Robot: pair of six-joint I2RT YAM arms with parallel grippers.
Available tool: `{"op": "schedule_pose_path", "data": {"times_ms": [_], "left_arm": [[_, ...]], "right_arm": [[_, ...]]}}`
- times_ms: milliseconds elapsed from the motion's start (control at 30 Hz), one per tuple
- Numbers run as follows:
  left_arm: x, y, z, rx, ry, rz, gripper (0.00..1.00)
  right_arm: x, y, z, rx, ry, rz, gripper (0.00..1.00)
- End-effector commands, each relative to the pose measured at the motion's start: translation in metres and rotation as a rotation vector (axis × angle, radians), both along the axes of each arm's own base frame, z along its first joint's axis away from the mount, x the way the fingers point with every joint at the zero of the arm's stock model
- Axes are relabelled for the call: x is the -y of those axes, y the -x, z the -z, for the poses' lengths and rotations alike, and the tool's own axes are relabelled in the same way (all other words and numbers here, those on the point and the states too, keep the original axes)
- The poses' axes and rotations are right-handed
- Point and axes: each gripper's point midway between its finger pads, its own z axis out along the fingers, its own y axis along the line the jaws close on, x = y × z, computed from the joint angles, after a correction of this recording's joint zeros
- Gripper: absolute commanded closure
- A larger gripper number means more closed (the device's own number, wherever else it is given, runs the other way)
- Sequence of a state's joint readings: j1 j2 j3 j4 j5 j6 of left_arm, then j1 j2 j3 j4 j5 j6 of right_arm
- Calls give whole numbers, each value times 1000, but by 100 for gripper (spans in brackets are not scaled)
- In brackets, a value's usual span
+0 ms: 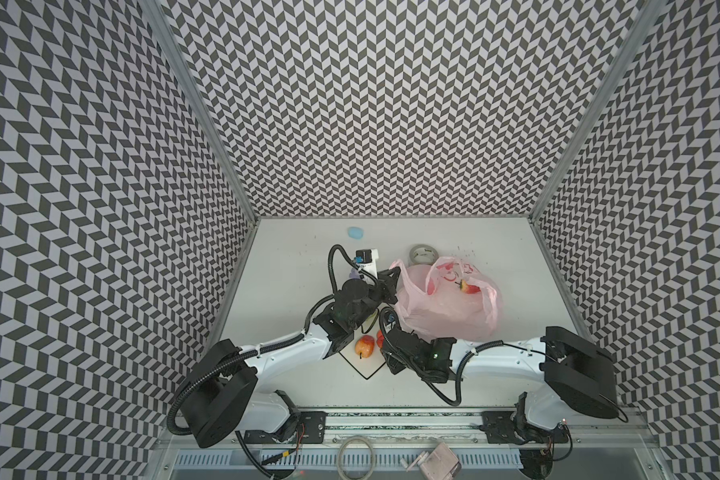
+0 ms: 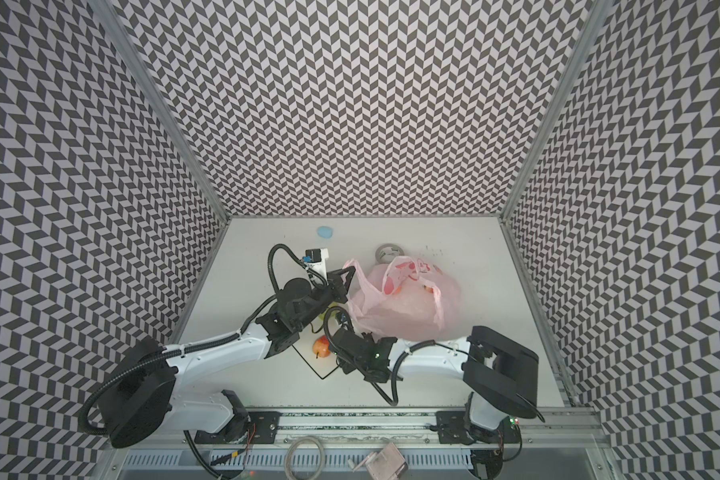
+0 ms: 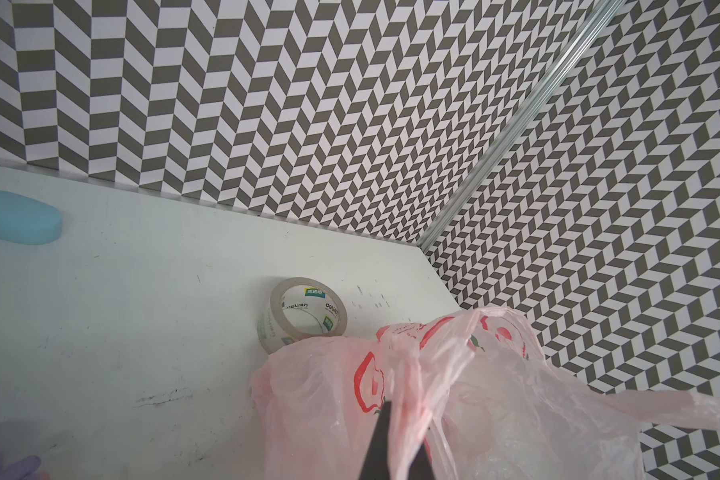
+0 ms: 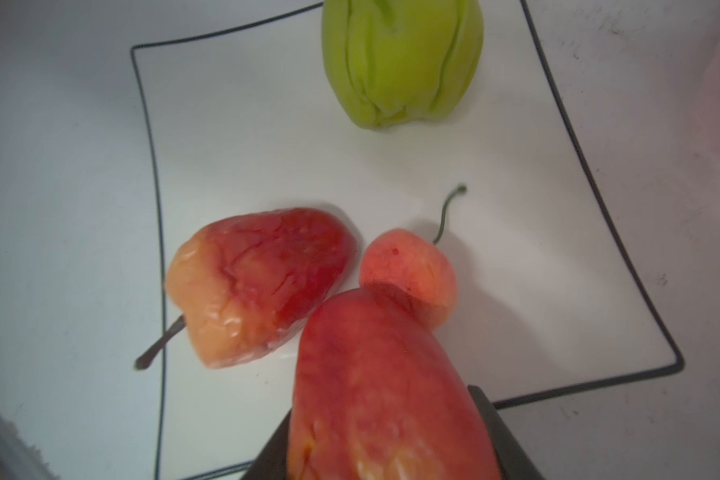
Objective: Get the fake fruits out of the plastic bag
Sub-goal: 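Carry the strawberry to the white tray and lower it beside the apple, then open the right gripper to release the strawberry on the tray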
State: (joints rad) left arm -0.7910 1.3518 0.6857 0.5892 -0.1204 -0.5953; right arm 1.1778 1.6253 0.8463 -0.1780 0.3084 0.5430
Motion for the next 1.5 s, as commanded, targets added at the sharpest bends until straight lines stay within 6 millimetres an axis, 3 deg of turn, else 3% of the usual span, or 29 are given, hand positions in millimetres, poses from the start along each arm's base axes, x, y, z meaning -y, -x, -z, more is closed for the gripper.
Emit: {"op": "schedule_pose_path", "data": {"times_ms": [0,267,500,767,1000,1267,1367,1467], "left_arm": [[-2,0,-12,21,11,2,100],[-3,0,-14,24,13,-2,100],[-4,1,-14,23,8,-1,100],[-5,1,-16,28,10,-3,100],[-4,1,-19,36,19,2,100],[-3,1,-19,39,50,4,100],[-4,1,-21,42,53,3,100],[-5,2,-23,48,54,-1,100]], "right_arm": [[-17,-13,-5,6,-54,11,66],[-34,-33,2,8,-72,23,60],[-39,-42,3,21,-78,30,37],[-27,-30,-26,33,-133,-9,25],[-4,12,-72,18,-306,-118,25],[17,55,-146,78,-455,-339,30],[31,53,-174,142,-470,-323,32],[52,35,-199,191,-455,-175,35]]}}
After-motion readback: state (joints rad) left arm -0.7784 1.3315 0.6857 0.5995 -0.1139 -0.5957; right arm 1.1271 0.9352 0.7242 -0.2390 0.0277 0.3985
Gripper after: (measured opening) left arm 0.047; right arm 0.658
